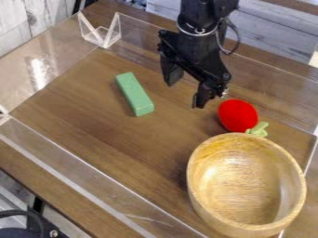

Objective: Move the red object to the left side of the table

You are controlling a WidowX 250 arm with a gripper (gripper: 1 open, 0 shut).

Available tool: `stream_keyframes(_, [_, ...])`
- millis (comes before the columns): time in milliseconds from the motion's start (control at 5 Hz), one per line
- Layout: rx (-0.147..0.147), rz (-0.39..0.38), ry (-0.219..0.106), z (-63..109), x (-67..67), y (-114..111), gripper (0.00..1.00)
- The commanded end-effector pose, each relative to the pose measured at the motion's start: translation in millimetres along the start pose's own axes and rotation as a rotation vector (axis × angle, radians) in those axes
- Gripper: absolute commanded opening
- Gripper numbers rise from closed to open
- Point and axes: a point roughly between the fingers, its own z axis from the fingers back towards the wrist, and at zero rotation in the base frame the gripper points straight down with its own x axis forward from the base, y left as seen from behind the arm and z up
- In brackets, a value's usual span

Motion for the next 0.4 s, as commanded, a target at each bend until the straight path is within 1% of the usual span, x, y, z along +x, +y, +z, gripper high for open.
stream_keyframes(0, [-0.009, -0.007, -0.021, 5.5, 5.3, -6, 1.0])
stream_keyframes(200, [-0.025, -0.038, -0.017, 0.3, 15.6, -19, 1.0])
